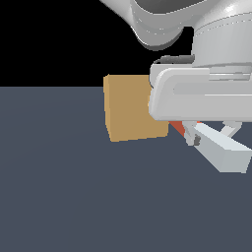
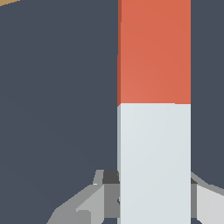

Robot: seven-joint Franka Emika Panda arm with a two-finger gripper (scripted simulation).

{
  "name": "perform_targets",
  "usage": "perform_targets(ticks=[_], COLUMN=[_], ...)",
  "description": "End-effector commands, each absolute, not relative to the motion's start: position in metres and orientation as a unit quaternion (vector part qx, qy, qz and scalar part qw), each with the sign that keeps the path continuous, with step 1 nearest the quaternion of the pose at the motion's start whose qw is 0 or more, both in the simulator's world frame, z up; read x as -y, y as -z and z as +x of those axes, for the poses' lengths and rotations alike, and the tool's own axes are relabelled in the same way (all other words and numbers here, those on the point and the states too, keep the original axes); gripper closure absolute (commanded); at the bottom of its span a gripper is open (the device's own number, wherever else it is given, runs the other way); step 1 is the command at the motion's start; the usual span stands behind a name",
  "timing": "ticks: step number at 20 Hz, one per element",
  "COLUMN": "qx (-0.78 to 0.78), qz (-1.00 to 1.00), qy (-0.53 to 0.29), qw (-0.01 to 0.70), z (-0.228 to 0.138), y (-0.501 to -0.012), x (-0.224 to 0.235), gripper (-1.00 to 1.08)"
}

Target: Insert the peg into the horizontal hole in a box.

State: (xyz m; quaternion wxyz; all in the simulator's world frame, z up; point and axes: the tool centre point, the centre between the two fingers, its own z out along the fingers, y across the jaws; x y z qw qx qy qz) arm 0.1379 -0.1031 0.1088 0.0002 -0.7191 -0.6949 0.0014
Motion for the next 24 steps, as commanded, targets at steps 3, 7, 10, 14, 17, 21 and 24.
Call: perform_targets(ticks=[3, 7, 10, 14, 17, 21, 24], qx=[0.742, 0.770, 0.782, 0.787, 0.787, 0.788, 0.788], qz=[-0.671, -0.638, -0.623, -0.617, -0.617, -0.616, -0.616], qy=[0.000, 0.000, 0.000, 0.000, 0.000, 0.000, -0.001], qw=[-0.001, 0.000, 0.000, 0.000, 0.000, -0.001, 0.000], z=[0.141, 0.139, 0.137, 0.136, 0.136, 0.136, 0.135], y=[-0.126, -0.137, -0.141, -0.143, -0.143, -0.144, -0.142], x=[0.061, 0.034, 0.022, 0.017, 0.017, 0.018, 0.018], gripper=[1.08, 1.08, 1.08, 1.08, 1.08, 1.08, 1.08])
